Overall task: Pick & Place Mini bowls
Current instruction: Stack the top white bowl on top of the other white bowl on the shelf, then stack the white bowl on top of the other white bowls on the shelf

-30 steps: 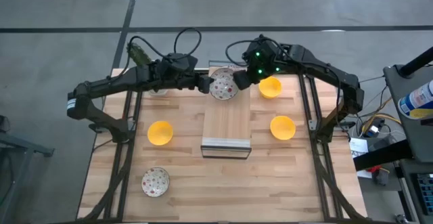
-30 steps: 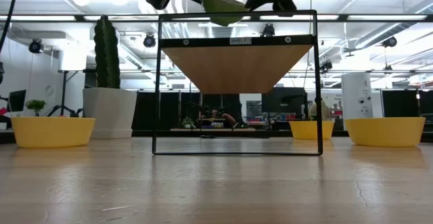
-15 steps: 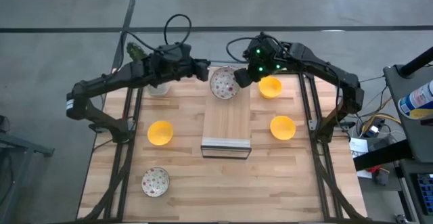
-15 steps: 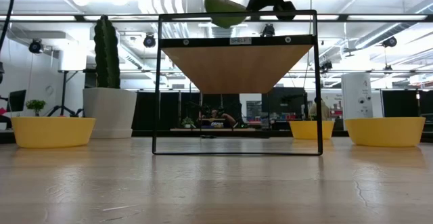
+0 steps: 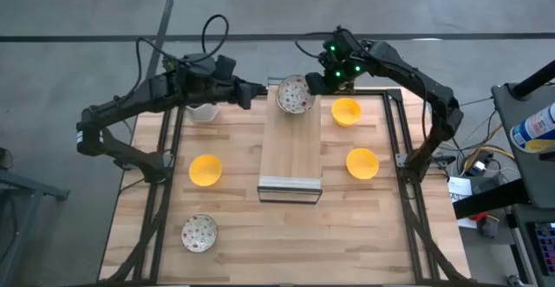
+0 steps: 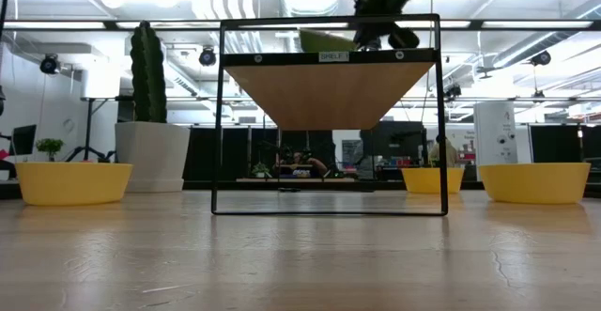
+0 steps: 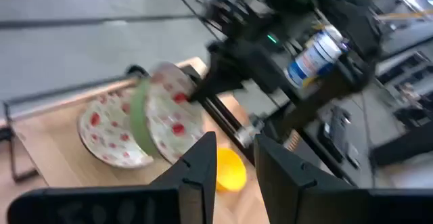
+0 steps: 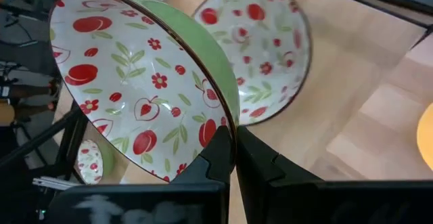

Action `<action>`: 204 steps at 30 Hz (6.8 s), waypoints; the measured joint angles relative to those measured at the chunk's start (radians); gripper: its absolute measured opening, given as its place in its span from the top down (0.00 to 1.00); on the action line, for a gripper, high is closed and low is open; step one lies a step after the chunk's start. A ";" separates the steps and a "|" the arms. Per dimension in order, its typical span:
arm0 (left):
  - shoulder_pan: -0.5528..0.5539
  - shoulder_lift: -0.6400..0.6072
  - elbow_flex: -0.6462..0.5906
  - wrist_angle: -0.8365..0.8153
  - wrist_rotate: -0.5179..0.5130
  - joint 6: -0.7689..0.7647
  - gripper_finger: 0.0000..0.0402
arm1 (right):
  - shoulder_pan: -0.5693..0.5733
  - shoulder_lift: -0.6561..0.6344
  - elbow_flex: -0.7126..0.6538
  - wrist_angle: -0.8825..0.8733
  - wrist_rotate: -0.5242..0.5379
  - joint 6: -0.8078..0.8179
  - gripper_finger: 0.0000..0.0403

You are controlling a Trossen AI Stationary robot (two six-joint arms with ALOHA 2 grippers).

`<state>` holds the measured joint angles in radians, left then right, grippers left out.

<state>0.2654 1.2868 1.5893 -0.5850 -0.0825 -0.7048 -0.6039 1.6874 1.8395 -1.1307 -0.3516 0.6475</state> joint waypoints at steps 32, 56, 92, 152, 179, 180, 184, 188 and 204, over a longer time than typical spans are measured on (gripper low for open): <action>-0.039 -0.051 -0.007 -0.169 0.043 -0.011 0.77 | -0.088 0.423 0.477 -0.433 -0.041 -0.102 0.98; -0.039 -0.051 -0.007 -0.172 0.042 -0.005 0.77 | -0.088 0.422 0.491 -0.412 -0.052 -0.128 0.73; -0.039 -0.049 -0.072 -0.331 0.041 -0.059 0.77 | -0.066 0.410 0.507 -0.436 -0.010 -0.207 0.98; -0.039 -0.052 -0.072 -0.322 0.041 -0.063 0.77 | 0.093 0.361 0.457 -0.372 0.011 -0.191 0.98; -0.048 -0.051 -0.072 -0.434 0.165 -0.037 0.77 | 0.133 0.323 0.502 -0.311 0.009 -0.204 0.98; -0.061 -0.051 -0.072 -0.450 0.182 -0.036 0.77 | 0.144 0.310 0.498 -0.291 0.011 -0.208 0.98; -0.133 -0.051 -0.073 -0.473 0.206 0.030 0.77 | 0.185 0.259 0.497 -0.233 0.013 -0.236 0.98; -0.195 -0.050 -0.073 -0.479 0.236 0.083 0.77 | 0.238 0.210 0.496 -0.182 0.015 -0.255 0.98; -0.542 -0.023 -0.225 -0.474 0.275 -0.012 0.77 | 0.484 0.067 0.496 -0.108 0.048 -0.067 0.98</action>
<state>-0.2769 1.2639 1.3647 -1.0591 0.1920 -0.7165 -0.1196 1.7545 2.3360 -1.2392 -0.3039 0.5806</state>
